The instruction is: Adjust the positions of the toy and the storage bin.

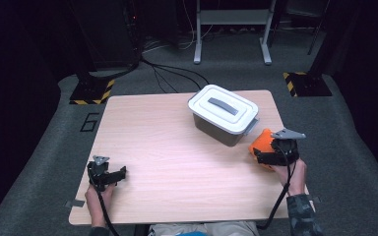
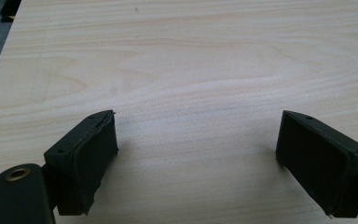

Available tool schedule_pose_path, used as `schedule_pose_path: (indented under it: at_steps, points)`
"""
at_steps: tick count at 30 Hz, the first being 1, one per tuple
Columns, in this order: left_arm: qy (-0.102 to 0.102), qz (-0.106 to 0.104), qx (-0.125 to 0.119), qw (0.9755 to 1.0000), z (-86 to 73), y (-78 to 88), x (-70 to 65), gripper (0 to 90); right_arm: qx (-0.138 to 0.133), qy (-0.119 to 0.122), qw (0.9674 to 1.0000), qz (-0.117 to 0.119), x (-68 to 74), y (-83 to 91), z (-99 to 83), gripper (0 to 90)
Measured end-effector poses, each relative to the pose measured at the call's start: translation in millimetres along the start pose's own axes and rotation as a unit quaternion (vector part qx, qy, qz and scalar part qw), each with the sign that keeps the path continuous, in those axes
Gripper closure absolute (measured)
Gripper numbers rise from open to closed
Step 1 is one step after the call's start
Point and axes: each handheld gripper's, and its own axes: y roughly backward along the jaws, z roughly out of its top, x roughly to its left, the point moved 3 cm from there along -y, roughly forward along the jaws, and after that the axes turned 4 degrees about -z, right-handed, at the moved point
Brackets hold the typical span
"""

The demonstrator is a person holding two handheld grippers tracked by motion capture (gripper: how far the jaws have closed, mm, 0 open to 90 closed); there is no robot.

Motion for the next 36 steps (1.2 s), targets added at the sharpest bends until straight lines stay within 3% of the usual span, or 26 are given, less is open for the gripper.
schedule_pose_path:
  at_steps: [23,36]
  points:
    - [0.0,0.0,0.0,1.0,0.0,0.0,0.0,12.1,-0.019,0.048,0.9974,0.05,37.0,-18.6,34.7,8.9]
    - [0.0,0.0,-0.001,1.0,0.0,-0.1,0.0,12.1,-0.032,0.077,0.9942,0.068,56.7,-41.5,63.7,15.9]
